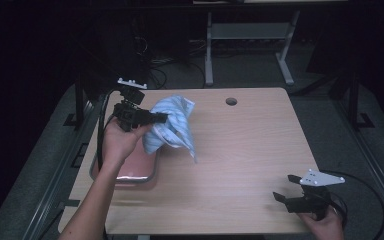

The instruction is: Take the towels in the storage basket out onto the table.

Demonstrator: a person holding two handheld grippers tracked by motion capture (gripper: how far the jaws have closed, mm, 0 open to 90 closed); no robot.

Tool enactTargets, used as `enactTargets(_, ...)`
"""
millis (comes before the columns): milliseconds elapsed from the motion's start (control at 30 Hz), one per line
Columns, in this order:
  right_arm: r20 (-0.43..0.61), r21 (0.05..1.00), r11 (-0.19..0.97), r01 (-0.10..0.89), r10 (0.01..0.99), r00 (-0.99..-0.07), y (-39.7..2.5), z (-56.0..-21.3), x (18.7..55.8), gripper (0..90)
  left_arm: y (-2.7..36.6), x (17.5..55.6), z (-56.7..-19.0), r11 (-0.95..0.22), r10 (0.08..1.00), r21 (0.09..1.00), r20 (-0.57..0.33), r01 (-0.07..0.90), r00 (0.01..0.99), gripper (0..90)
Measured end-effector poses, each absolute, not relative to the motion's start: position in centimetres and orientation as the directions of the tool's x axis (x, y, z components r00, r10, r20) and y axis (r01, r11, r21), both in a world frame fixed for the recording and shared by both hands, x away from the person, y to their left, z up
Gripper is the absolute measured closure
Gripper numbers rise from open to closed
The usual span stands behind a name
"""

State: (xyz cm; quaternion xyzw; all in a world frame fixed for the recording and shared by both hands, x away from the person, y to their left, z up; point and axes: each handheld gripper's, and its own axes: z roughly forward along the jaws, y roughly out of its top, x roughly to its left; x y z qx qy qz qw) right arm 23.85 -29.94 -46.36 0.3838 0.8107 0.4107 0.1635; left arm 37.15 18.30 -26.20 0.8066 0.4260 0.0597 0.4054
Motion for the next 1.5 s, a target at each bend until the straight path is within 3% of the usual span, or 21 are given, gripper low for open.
enactTargets(1500, 0.054, 0.793, 0.364, 0.488, 0.756, -0.652, -30.0, -46.2, 23.8, 14.7, 11.9, 39.4, -30.2, -0.368, 0.693, 0.645, -0.29, 0.67, 0.66, 73.2)
